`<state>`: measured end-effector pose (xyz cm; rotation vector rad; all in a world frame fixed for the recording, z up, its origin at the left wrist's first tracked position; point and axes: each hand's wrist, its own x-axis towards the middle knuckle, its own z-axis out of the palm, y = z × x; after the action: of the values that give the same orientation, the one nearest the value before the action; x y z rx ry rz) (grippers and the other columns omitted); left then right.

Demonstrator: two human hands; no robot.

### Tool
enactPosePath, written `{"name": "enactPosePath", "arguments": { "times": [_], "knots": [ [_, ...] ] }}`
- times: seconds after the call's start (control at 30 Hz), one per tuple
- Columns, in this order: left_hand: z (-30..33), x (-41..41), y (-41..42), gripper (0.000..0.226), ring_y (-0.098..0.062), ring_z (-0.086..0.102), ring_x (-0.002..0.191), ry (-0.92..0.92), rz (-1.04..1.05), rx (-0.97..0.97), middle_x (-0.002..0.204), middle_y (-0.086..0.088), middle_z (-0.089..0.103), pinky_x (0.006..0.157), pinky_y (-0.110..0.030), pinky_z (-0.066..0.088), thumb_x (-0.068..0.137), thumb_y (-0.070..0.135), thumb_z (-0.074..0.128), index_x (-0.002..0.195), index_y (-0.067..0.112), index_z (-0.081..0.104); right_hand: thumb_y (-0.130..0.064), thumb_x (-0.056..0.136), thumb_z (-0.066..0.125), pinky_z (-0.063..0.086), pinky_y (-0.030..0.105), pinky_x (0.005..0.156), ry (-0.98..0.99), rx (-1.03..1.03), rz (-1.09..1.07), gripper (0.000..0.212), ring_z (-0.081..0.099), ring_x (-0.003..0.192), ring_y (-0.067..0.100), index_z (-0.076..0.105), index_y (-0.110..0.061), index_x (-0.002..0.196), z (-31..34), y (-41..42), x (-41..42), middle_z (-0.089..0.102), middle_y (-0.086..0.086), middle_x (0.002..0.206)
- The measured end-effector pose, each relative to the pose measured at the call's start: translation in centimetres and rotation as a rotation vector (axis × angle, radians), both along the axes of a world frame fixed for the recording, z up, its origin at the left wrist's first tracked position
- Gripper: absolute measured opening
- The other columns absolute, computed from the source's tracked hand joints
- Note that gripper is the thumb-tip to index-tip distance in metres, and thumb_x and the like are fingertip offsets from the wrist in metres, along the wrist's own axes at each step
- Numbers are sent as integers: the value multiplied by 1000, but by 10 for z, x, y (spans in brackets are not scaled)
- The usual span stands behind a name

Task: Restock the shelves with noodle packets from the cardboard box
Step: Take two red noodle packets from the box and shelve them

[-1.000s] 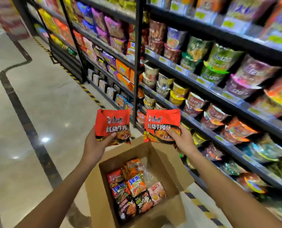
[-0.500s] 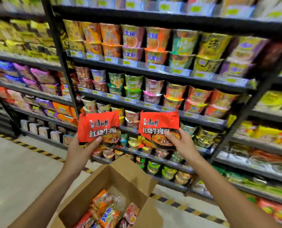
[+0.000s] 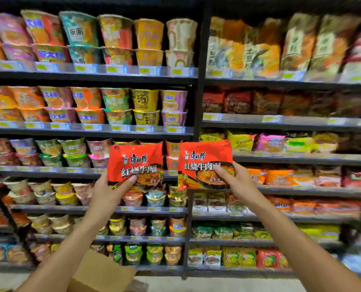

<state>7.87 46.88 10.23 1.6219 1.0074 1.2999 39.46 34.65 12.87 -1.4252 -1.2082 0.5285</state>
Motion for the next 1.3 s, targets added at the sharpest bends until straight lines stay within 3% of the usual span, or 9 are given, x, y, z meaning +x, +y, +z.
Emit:
{"name": "enactPosePath", "arguments": {
  "times": [0.1,0.3,0.47,0.63,0.8,0.87,0.93,1.07,1.3],
  "knots": [
    [13,63,-17,32,6,63,86,-2,-60,33,90,19,71,76,-25,46,82,29,77,109,32,62,-27,95,64,52,12,77,-5,35,-78,27,69,94,-5,63,-22,122,11,-39,54,72,-14,108],
    [28,156,-30,32,-7,67,98,-34,-206,61,102,9,73,85,-31,50,76,38,81,103,38,66,-27,97,62,51,9,75,-27,80,-192,25,69,98,-2,63,-26,121,24,-101,135,72,-16,110],
    [37,208,-20,43,-2,67,98,25,-262,103,107,9,72,77,-18,49,81,32,77,121,22,64,-30,97,61,53,11,74,-30,84,-274,26,70,98,3,65,-24,122,27,-116,186,74,-11,109],
    [46,247,19,44,-2,69,96,-22,-285,82,104,15,74,84,-29,52,77,36,79,119,30,65,-33,97,61,51,11,76,-59,90,-343,17,69,95,0,66,-31,113,35,-85,221,74,-12,107],
    [50,284,65,34,13,66,80,-64,-283,76,90,17,72,61,-10,49,85,20,75,116,23,63,-40,96,61,53,26,83,-87,57,-358,19,70,94,5,69,-29,110,35,-36,249,76,-10,101],
    [53,297,86,29,9,67,85,-70,-313,65,87,18,74,66,-9,49,84,19,75,110,28,63,-37,95,61,52,19,78,-93,51,-347,20,70,92,2,68,-27,112,42,-15,257,75,-12,100],
    [56,310,109,30,3,69,91,-71,-343,52,95,21,74,78,-21,51,81,28,77,108,34,64,-34,96,61,51,13,72,-95,65,-339,18,70,90,-1,66,-28,112,50,7,266,75,-14,99],
    [61,333,146,45,-9,70,100,-119,-365,56,107,10,74,91,-37,54,76,39,79,118,31,64,-42,94,61,53,24,82,-96,88,-345,22,70,94,1,66,-31,113,56,44,284,75,-12,103],
    [77,373,170,39,-3,69,98,-134,-326,130,105,15,73,83,-26,55,81,34,77,117,31,63,-44,92,62,55,29,85,-113,110,-308,19,70,91,-1,67,-35,108,63,91,321,75,-13,101]
  ]
}}
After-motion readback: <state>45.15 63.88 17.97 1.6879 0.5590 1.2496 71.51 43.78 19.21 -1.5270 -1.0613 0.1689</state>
